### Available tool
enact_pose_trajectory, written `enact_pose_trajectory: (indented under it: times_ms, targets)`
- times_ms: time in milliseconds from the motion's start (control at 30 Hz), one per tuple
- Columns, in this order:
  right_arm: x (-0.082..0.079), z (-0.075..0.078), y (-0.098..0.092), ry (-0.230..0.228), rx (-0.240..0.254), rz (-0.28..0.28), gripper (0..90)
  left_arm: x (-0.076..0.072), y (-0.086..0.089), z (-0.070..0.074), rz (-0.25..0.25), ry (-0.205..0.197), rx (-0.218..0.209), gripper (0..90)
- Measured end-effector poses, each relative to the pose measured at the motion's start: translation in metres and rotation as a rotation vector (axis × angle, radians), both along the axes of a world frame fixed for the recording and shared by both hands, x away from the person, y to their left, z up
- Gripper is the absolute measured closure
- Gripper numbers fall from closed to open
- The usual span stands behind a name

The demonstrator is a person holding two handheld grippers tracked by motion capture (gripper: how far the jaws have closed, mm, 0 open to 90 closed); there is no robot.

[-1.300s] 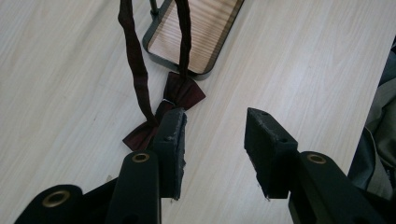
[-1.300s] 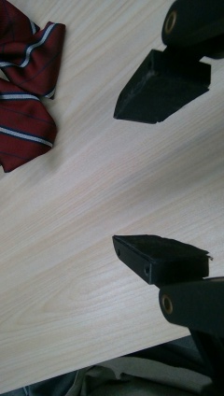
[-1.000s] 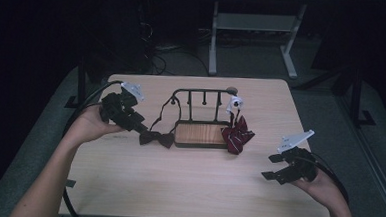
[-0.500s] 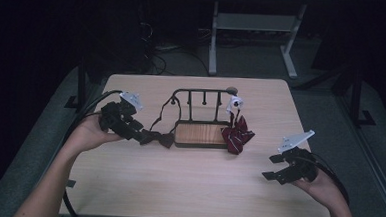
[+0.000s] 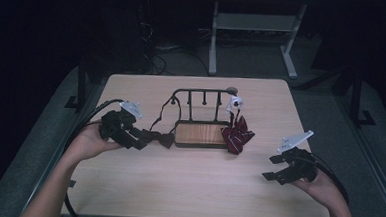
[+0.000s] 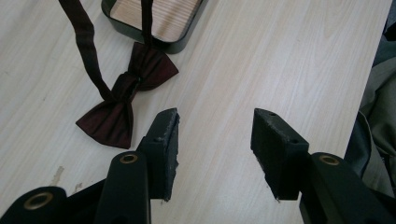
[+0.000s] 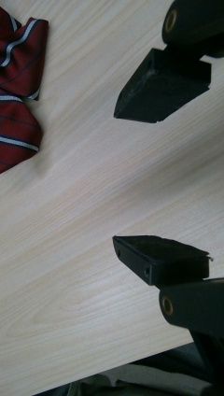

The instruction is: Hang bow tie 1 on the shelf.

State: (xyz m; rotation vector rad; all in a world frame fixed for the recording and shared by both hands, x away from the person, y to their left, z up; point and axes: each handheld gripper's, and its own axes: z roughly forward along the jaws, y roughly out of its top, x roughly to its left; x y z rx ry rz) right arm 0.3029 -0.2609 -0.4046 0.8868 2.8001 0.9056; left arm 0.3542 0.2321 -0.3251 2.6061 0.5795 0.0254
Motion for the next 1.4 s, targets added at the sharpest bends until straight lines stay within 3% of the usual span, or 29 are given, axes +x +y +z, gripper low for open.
enact_pose_trajectory:
  times_ms: [433, 967, 1100, 1400]
  targets:
    - [0.0, -0.001, -0.001, 0.0, -0.007, 0.001, 31.7, -0.006, 0.004, -0.008, 0.001, -0.011, -0.009, 49.1]
    - [0.001, -0.004, -0.003, 0.004, -0.014, -0.004, 31.7, -0.014, 0.01, -0.023, 0.037, -0.007, -0.03, 43.6]
    - [0.001, -0.004, -0.003, 0.007, -0.014, -0.005, 31.7, -0.016, 0.008, -0.027, 0.019, -0.009, -0.016, 43.1]
    - [0.001, -0.006, -0.003, 0.013, -0.017, -0.008, 31.7, -0.02, 0.006, -0.038, 0.021, -0.01, -0.026, 42.1]
